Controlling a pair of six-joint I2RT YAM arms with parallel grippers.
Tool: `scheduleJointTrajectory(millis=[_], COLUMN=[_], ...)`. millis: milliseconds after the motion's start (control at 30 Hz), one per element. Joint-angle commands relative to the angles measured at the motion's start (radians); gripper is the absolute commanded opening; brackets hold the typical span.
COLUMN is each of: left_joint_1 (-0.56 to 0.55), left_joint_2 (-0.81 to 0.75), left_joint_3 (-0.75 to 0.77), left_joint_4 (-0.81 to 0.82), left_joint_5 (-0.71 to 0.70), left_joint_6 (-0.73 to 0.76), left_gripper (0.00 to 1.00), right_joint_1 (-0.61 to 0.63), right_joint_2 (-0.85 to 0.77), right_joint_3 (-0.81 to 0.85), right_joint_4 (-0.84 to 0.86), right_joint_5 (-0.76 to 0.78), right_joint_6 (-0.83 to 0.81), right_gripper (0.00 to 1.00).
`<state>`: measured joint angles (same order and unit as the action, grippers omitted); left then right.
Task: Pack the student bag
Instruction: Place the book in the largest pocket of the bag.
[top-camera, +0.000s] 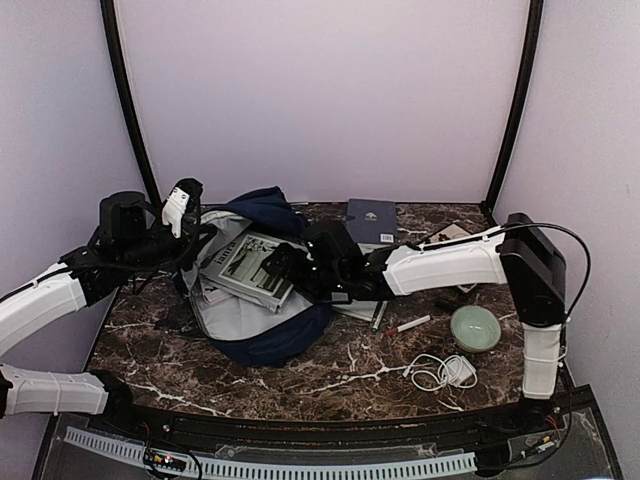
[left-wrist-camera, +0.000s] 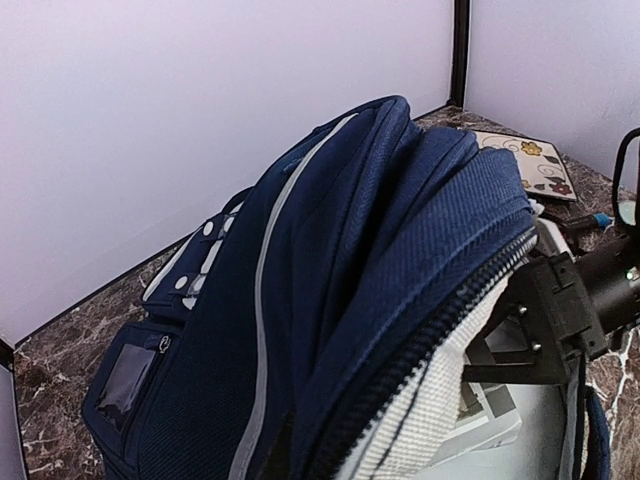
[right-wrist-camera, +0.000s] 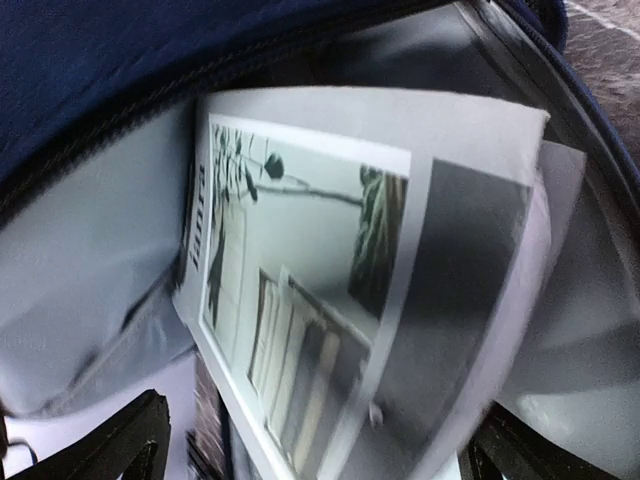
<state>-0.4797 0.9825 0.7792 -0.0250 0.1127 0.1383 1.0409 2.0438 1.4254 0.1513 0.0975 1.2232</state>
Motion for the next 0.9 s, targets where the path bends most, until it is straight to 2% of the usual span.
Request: scheduleJointTrajectory(millis=[0, 233, 433, 533, 667, 733, 800, 867], left_joint_1=[-0.003, -0.003, -0.003, -0.003, -0.003, -0.003, -0.002, -0.002], left_joint_2=[-0.019, -0.016, -0.014, -0.012, -0.003, 0.001, 0.004, 0.008], left_joint_3=[0.051, 0.051, 0.05, 0.051, 0.053, 0.054, 0.052, 0.052], left_joint_4=[0.116, 0.113, 0.11, 0.109, 0.104, 0.103, 0.104, 0.105], left_joint_5=[0.042, 0.045, 0.055, 0.067, 0.078, 0.087, 0.094, 0.096], left_joint_6=[-0.008, -0.008, -0.01, -0.012, -0.012, -0.015, -0.017, -0.017], left_gripper=[0.0, 0.0, 0.0, 0.0, 0.0, 0.0, 0.0, 0.0], right_joint_1=[0.01, 0.012, -0.003, -0.008, -0.007, 0.008, 0.042, 0.072], right_joint_2=[-0.133, -0.205, -0.183, -0.201, -0.22, -0.206, -0.201, -0.195], right_joint_3=[-0.024, 0.022, 0.162, 0.16, 0.047, 0.057, 0.077, 0.092], right_joint_4=[-0.269, -0.558, -0.782, -0.711, -0.389, -0.379, -0.398, -0.373], right_joint_5=[-0.045, -0.021, 0.053, -0.005, -0.299, -0.27, -0.134, -0.107], right_joint_6=[-0.186, -0.345, -0.487, -0.533, -0.528, -0.509, -0.521, -0.532], right_gripper=[1.0, 1.0, 0.99, 0.92, 0.9, 0.88, 0.87, 0.87])
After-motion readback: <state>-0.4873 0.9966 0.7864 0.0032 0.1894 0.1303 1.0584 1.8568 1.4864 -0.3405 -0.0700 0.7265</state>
